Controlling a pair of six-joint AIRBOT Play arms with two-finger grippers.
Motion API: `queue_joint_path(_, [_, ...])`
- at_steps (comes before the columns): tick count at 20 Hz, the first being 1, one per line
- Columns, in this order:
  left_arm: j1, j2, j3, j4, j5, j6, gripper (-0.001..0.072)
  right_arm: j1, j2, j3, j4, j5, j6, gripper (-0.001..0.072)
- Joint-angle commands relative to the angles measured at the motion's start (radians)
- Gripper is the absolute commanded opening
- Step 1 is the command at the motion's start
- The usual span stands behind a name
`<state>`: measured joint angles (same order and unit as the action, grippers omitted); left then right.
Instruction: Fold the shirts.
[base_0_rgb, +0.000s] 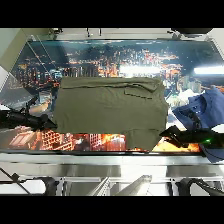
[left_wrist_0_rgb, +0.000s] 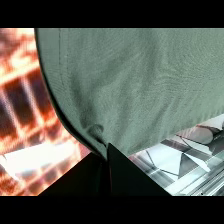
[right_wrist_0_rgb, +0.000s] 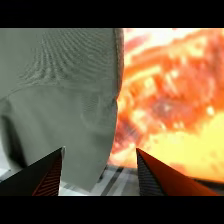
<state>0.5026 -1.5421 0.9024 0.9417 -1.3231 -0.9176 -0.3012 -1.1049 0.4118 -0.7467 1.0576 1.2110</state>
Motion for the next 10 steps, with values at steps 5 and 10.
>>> queue_joint_path(5, [0.001, 0.001, 0.000, 0.000, -0.008, 0.000, 0.0020, 0.219, -0.145, -0.003, 0.146, -0.097, -0.042, 0.0497])
queue_joint_path(10, [0.001, 0.001, 0.000, 0.000, -0.016, 0.000, 0.0020, 0.240, -0.142, -0.003, 0.160, -0.058, -0.061, 0.0243])
